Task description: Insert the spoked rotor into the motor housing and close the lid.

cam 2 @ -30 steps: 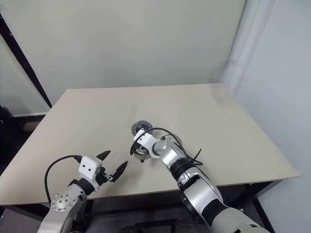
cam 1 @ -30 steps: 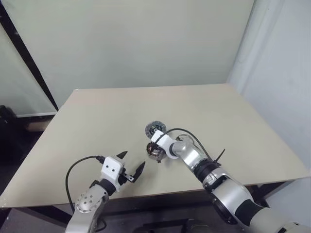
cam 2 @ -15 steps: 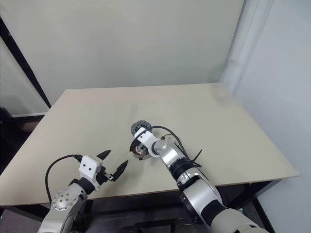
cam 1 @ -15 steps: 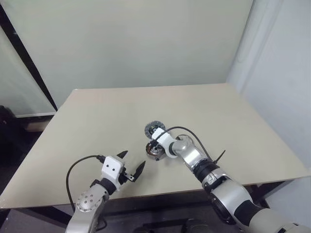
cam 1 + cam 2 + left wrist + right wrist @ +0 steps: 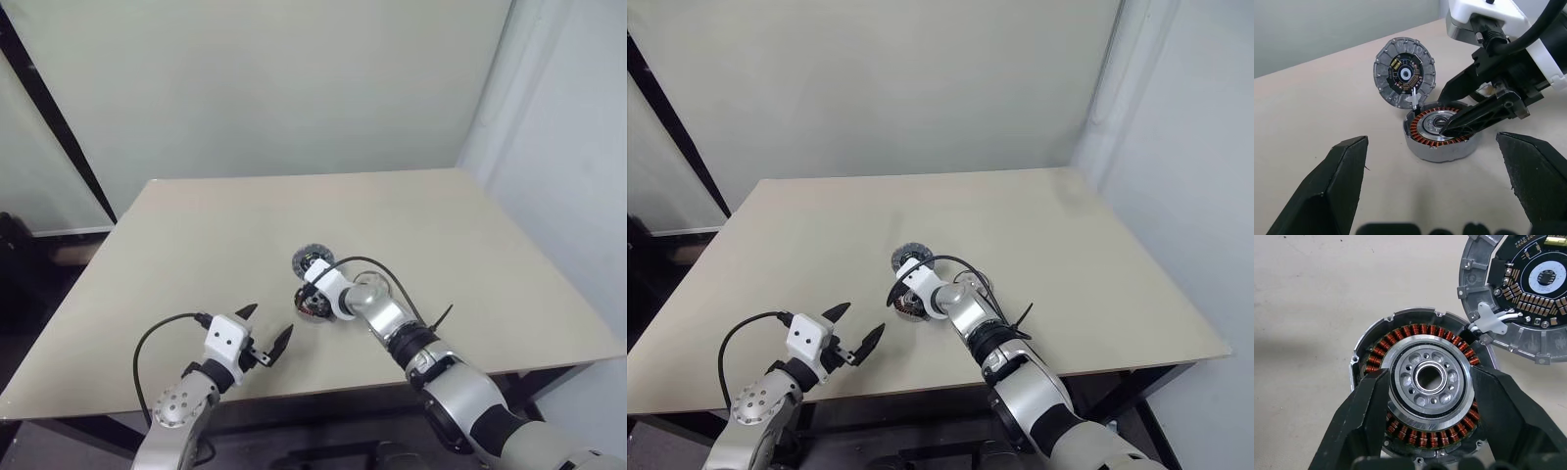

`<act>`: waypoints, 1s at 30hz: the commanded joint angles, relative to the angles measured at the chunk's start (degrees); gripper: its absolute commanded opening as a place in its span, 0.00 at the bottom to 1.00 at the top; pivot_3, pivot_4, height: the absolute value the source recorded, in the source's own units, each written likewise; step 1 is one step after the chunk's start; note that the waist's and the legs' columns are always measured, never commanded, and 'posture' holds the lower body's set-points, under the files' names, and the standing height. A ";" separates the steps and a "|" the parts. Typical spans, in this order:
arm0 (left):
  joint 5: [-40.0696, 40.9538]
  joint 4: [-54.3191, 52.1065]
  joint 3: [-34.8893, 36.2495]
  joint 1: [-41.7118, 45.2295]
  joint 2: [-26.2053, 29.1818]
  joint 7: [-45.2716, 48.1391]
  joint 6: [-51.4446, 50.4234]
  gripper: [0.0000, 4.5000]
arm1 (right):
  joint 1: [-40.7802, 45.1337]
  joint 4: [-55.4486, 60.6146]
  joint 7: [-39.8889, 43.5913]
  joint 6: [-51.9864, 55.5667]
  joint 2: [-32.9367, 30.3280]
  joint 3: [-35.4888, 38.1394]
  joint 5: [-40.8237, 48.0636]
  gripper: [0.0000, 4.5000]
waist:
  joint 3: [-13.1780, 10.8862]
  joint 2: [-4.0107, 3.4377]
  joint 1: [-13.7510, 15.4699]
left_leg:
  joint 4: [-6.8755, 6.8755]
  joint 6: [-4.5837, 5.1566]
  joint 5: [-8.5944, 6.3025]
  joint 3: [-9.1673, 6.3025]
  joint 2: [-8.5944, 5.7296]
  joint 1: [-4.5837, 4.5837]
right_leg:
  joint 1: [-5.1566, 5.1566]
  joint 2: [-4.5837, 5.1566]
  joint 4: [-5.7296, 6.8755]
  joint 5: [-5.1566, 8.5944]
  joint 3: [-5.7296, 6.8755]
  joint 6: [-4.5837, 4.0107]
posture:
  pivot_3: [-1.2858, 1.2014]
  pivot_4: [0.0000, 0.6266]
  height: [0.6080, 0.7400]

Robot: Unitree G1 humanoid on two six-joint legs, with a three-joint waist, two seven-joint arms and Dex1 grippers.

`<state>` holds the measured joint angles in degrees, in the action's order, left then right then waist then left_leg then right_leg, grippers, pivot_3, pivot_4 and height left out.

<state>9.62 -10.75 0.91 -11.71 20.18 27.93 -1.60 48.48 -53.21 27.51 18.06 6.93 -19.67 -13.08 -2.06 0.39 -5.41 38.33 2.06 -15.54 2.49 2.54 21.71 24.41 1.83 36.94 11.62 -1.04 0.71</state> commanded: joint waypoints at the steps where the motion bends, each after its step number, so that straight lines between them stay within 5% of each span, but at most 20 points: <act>1: -0.16 -1.55 0.27 0.82 0.19 -0.06 0.89 1.00 | 1.07 0.37 -1.08 -1.59 0.31 1.13 0.66 0.65 | 0.00 0.00 0.00 | 0.00 0.00 0.00 0.00 0.00 0.00 | 0.00 0.00 0.00 0.00 0.00 0.00 | 0.52 0.00 1.00; 21: -0.21 -2.07 0.18 0.64 0.15 -0.15 0.91 1.00 | 2.90 -6.53 -4.37 -3.53 1.31 3.54 1.39 0.65 | 0.00 0.00 0.02 | 0.02 0.00 0.00 0.00 0.00 -0.06 | -0.07 0.01 0.01 0.00 0.00 -0.01 | 0.52 0.00 1.00; 30: -0.17 -2.18 0.15 0.55 0.16 -0.11 0.90 1.00 | 2.77 -6.67 -3.88 -2.94 1.44 3.68 2.29 0.00 | -0.01 -0.03 1.59 | 0.14 0.01 0.01 -0.02 -0.04 -0.03 | -0.11 0.06 0.03 0.01 0.04 -0.03 | 0.52 0.00 1.00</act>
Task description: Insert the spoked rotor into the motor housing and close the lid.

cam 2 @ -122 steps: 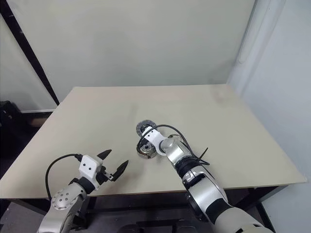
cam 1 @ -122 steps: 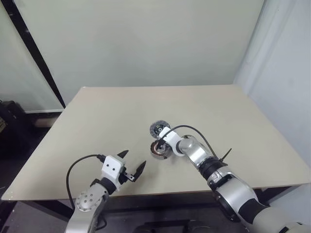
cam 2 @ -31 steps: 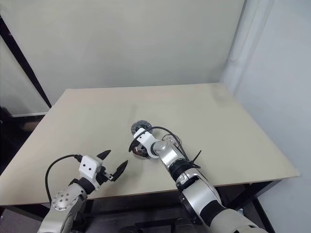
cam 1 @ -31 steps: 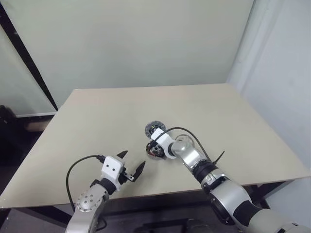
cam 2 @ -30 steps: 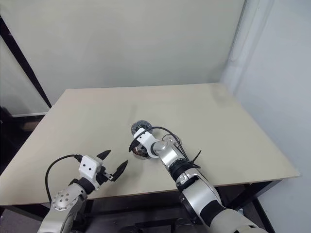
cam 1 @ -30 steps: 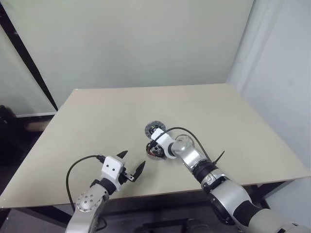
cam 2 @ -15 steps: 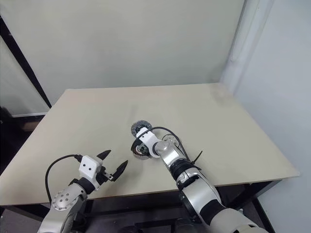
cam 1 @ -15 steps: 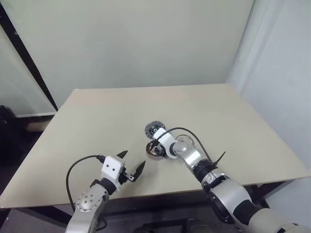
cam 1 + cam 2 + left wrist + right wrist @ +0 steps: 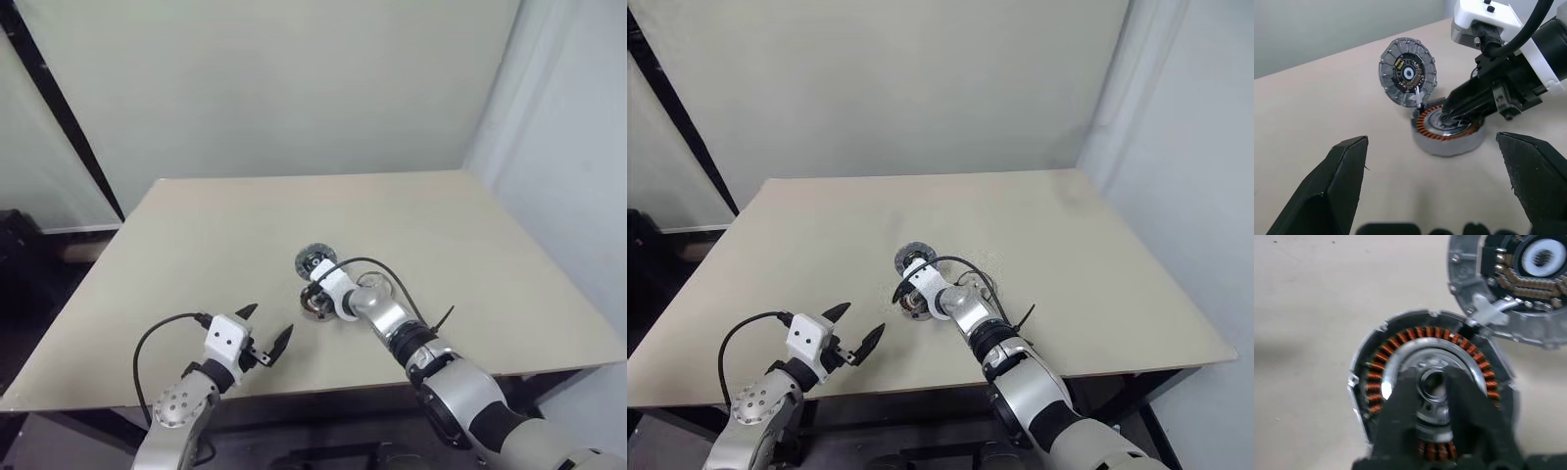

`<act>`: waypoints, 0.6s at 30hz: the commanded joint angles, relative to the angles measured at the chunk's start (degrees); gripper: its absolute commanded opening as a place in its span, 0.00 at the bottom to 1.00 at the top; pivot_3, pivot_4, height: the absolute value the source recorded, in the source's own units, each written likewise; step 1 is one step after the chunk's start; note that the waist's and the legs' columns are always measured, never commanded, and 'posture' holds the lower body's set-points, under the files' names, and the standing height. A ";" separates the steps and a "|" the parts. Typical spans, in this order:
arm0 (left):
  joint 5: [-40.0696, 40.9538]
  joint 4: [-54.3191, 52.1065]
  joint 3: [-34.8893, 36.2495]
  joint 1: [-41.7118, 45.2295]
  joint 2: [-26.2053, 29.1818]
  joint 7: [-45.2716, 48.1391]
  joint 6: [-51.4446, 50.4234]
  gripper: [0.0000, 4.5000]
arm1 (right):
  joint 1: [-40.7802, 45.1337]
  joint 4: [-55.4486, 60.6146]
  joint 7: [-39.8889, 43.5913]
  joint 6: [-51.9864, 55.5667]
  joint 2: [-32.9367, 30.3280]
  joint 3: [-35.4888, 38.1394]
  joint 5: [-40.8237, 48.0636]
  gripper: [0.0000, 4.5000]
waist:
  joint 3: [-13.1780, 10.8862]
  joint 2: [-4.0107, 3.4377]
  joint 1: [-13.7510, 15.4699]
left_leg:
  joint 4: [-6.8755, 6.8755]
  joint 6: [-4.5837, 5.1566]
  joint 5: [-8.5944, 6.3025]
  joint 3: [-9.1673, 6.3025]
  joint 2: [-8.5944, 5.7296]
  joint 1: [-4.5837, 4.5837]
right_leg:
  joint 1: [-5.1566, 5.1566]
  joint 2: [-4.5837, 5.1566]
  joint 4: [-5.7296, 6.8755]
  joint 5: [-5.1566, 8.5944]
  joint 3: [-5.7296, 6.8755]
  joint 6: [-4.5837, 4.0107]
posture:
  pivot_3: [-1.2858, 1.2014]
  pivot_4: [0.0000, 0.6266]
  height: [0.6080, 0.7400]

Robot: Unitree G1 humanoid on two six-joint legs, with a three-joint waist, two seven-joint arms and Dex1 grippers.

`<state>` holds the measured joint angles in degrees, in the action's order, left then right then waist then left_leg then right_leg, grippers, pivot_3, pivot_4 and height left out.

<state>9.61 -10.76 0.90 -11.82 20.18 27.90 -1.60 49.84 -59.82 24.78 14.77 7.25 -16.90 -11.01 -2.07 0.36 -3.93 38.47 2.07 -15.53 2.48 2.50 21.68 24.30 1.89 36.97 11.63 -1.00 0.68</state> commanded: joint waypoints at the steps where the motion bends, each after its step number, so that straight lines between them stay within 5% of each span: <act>1: -0.15 -2.17 0.17 0.65 0.15 -0.09 0.90 1.00 | 1.39 -0.04 -1.15 0.38 1.10 0.90 0.27 0.00 | 0.00 0.00 0.11 | 0.01 0.00 0.00 0.00 0.00 0.01 | 0.00 0.02 0.00 0.00 0.00 0.00 | 0.52 0.00 1.00; 13: -0.18 -1.77 0.14 0.95 0.25 0.09 0.97 1.00 | 1.95 3.26 -0.75 2.10 0.27 4.05 3.25 0.00 | 0.01 0.01 -0.15 | -0.04 0.00 -0.01 0.02 0.00 0.06 | 0.05 0.02 -0.03 0.00 0.00 0.02 | 0.52 0.00 1.00; 18: -0.17 -1.55 0.03 1.24 0.26 0.23 0.91 1.00 | 1.78 5.80 1.09 3.88 -1.12 3.11 2.18 0.28 | 0.01 0.00 -0.35 | -0.10 0.00 -0.01 0.01 0.04 0.05 | 0.10 -0.05 -0.02 0.00 -0.01 0.02 | 0.52 0.00 1.00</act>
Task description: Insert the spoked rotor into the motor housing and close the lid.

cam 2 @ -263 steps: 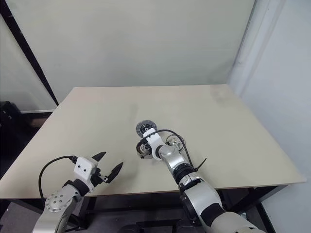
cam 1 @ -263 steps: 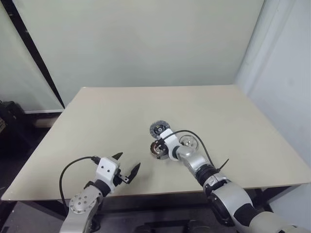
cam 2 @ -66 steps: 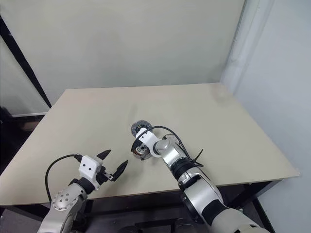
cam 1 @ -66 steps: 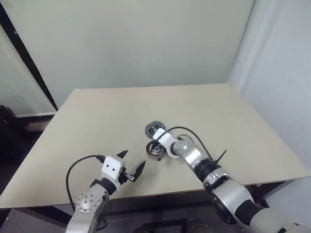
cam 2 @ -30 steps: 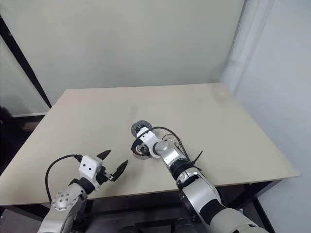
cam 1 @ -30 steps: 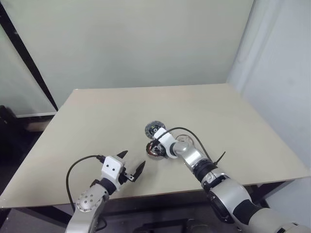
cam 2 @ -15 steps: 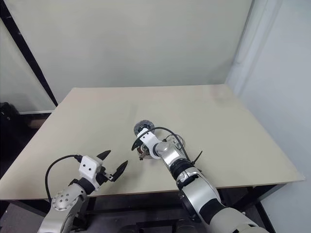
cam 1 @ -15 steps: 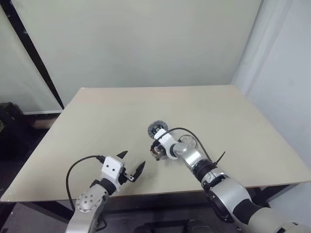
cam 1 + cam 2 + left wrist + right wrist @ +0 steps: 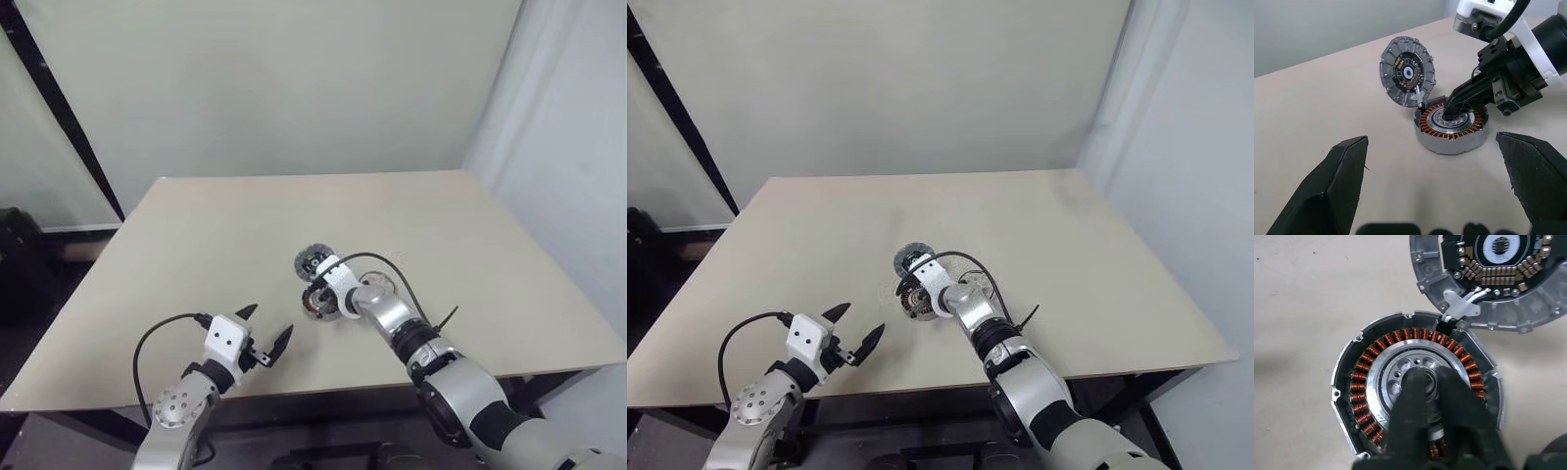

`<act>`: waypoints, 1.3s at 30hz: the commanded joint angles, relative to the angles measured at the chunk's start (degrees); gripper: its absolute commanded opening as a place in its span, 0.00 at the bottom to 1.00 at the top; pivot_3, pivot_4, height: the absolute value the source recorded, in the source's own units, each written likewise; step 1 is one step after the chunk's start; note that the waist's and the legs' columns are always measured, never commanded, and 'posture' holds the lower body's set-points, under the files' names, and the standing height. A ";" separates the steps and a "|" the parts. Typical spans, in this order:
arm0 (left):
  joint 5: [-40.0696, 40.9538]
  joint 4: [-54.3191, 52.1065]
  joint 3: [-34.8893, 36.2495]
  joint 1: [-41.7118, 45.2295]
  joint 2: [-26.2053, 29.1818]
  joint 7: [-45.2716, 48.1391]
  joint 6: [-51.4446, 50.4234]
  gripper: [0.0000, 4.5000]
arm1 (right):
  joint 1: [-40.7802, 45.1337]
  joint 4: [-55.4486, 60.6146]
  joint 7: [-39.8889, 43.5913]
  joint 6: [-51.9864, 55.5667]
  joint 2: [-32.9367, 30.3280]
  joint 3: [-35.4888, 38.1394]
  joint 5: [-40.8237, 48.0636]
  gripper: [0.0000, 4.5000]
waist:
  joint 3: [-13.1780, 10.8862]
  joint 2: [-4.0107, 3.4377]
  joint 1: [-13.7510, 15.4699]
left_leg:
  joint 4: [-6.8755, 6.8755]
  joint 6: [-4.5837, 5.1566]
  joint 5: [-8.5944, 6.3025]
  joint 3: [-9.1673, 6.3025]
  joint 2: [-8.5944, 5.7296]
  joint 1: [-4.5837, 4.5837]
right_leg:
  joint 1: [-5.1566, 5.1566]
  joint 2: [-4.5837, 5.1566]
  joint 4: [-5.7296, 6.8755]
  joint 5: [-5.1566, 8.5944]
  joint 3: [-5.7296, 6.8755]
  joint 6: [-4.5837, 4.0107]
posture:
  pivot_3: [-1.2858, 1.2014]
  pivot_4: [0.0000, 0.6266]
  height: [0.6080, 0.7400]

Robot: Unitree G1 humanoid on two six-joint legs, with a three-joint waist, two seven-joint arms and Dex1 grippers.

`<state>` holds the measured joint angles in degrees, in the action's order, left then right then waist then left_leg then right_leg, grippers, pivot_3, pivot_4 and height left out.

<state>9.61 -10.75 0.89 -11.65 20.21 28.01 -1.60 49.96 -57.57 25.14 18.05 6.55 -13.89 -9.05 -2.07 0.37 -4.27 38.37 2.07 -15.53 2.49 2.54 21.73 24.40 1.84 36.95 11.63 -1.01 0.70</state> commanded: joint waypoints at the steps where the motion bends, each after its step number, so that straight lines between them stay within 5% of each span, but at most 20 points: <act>1: -0.18 -1.49 0.01 1.15 0.23 0.16 0.90 1.00 | 1.52 4.01 1.01 0.98 -0.57 0.02 0.18 0.36 | 0.00 0.00 0.00 | -0.01 0.00 0.00 0.00 0.00 0.00 | 0.00 -0.01 0.00 0.00 0.00 0.00 | 0.52 0.00 1.00; 4: -0.17 -1.38 -0.02 1.30 0.25 0.26 0.87 1.00 | 1.13 5.02 1.70 2.17 -0.75 -0.29 0.13 0.59 | 0.00 0.00 0.00 | -0.03 0.00 0.00 0.02 0.00 0.00 | 0.01 -0.01 -0.01 0.00 0.00 0.00 | 0.52 0.00 1.00; 24: -0.25 -1.68 0.15 1.31 0.28 0.22 0.67 1.00 | 0.53 2.16 1.42 5.13 -1.24 -1.18 -0.82 0.59 | 0.01 0.01 -0.01 | -0.03 0.00 0.00 0.01 0.00 -0.04 | -0.02 -0.01 -0.01 0.00 -0.01 0.00 | 0.52 0.00 1.00; 32: -0.28 -1.46 0.09 1.69 0.28 0.26 0.69 1.00 | 0.78 2.29 1.73 5.88 -1.32 -0.94 -0.47 0.02 | 0.01 0.00 0.06 | 0.01 0.00 0.00 0.01 -0.01 -0.04 | -0.05 0.01 -0.01 0.00 -0.01 -0.01 | 0.52 0.00 1.00; 39: -0.28 -1.30 0.11 1.98 0.32 0.33 0.69 1.00 | 0.93 2.52 1.51 5.81 -1.29 -0.76 -0.33 0.00 | 0.01 0.01 0.08 | -0.01 0.00 0.00 0.02 -0.01 -0.04 | -0.04 0.01 -0.01 0.00 0.00 0.00 | 0.52 0.00 1.00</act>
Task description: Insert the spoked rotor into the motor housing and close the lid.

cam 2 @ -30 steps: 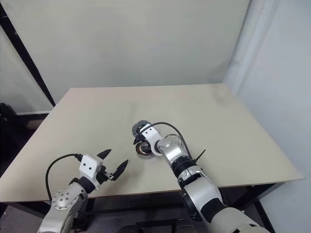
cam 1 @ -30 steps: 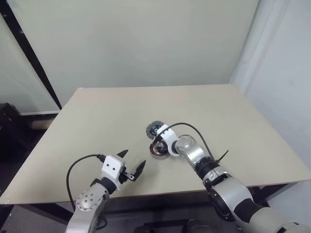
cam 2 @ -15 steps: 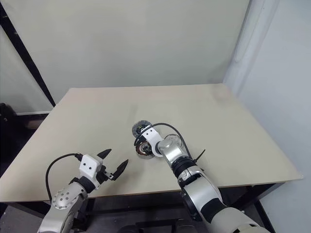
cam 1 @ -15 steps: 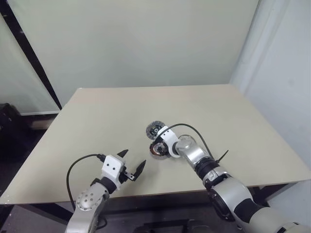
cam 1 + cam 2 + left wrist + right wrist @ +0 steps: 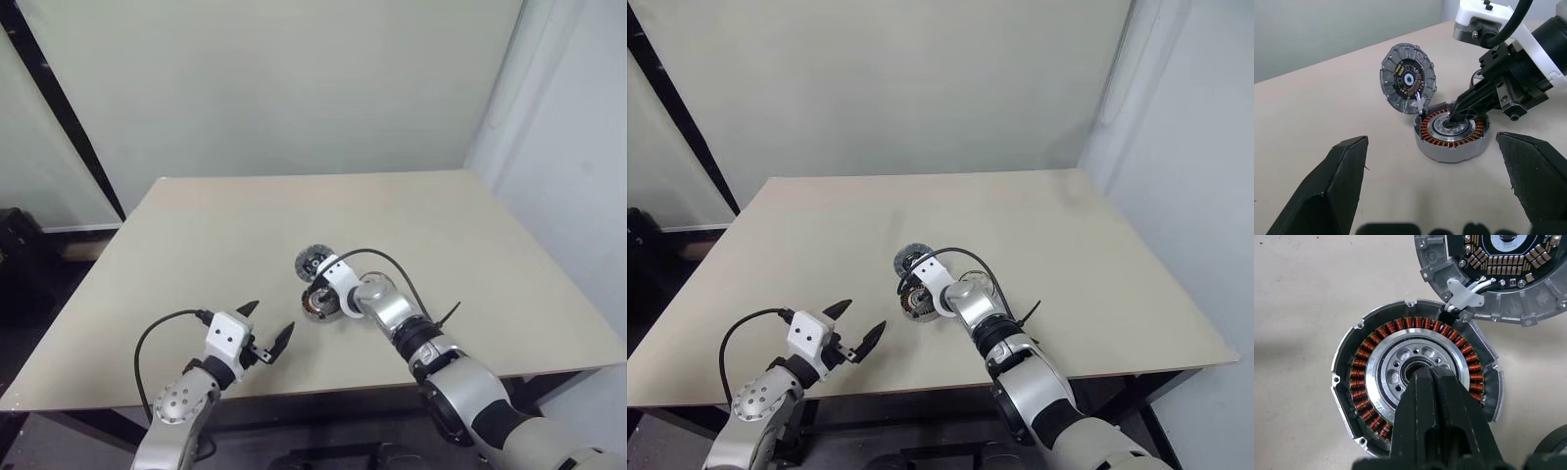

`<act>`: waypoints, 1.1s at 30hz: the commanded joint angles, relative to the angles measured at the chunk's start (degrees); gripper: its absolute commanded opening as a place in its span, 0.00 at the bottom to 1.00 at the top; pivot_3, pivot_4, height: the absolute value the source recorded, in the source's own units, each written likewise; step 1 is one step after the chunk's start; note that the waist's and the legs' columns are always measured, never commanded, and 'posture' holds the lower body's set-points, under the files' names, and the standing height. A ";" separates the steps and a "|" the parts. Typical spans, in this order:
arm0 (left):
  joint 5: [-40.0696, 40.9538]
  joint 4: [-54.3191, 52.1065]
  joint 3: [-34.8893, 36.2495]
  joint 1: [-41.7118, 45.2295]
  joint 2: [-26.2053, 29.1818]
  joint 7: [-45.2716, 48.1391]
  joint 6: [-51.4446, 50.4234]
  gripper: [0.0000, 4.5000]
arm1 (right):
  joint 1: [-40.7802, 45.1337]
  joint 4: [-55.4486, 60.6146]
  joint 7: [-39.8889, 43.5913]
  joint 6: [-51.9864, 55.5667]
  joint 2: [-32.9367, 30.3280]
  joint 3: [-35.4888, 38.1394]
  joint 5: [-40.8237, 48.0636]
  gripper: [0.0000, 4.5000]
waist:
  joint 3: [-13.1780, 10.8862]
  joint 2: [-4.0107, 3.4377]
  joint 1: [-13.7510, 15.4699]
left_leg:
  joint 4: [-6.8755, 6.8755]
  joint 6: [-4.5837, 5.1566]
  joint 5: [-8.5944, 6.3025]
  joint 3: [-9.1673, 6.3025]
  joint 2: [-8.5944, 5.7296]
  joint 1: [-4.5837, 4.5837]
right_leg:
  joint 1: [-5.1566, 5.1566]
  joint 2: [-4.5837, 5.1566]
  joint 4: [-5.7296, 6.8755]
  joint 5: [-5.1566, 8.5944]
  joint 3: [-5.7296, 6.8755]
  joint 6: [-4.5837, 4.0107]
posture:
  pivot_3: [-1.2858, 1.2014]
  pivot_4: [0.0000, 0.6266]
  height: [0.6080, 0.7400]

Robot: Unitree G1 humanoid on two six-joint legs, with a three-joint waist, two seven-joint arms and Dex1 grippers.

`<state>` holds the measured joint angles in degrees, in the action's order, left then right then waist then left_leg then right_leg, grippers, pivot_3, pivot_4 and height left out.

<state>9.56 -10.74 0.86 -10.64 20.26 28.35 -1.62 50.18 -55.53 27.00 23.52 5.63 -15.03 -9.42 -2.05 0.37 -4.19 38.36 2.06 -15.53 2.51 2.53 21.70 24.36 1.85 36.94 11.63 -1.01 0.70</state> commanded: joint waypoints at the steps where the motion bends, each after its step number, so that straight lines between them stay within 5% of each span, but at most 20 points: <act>1: -0.22 -1.28 0.14 1.01 0.28 -0.01 0.71 1.00 | 0.76 0.58 -0.36 0.35 -0.36 0.40 0.07 0.00 | 0.00 0.00 0.00 | 0.00 0.00 0.00 -0.01 0.00 0.00 | 0.00 0.00 0.00 0.00 0.00 0.00 | 0.52 0.00 1.00; 16: -0.25 -1.03 0.05 1.17 0.18 0.04 0.85 1.00 | 2.20 5.16 4.58 2.49 -2.12 -1.61 -0.24 0.00 | 0.00 0.00 -0.06 | 0.00 0.00 0.00 0.00 0.00 0.03 | 0.03 -0.01 -0.01 0.00 0.00 0.00 | 0.52 0.00 1.00; 19: -0.25 -1.00 -0.02 1.21 0.14 0.07 0.89 1.00 | 1.98 5.81 5.17 2.90 -2.34 -2.14 -0.30 0.12 | 0.00 0.00 -0.08 | -0.01 0.00 0.00 0.00 0.00 0.03 | 0.04 -0.02 0.00 0.00 0.00 0.00 | 0.52 0.00 1.00; 28: -0.28 -1.07 -0.04 1.19 0.25 0.21 0.81 1.00 | 0.80 5.81 4.49 2.97 -1.97 -2.23 -0.15 0.80 | 0.00 0.00 -0.07 | -0.01 0.00 0.00 0.00 0.00 0.04 | 0.05 -0.02 0.00 0.00 0.00 0.00 | 0.52 0.00 1.00; 33: -0.31 -1.17 0.00 1.12 0.28 0.21 0.80 1.00 | 0.77 4.61 3.98 2.87 -1.67 -2.16 -0.17 0.80 | 0.00 0.00 -0.07 | -0.01 0.00 0.00 0.01 0.00 0.04 | 0.05 -0.02 0.00 0.00 0.00 0.00 | 0.52 0.00 1.00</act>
<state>9.49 -10.73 0.84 -10.48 20.26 28.49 -1.62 50.33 -52.21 31.39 26.70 3.73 -17.36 -9.52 -2.06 0.37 -4.26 38.35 2.07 -15.53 2.52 2.53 21.73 24.40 1.83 36.93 11.63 -1.01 0.70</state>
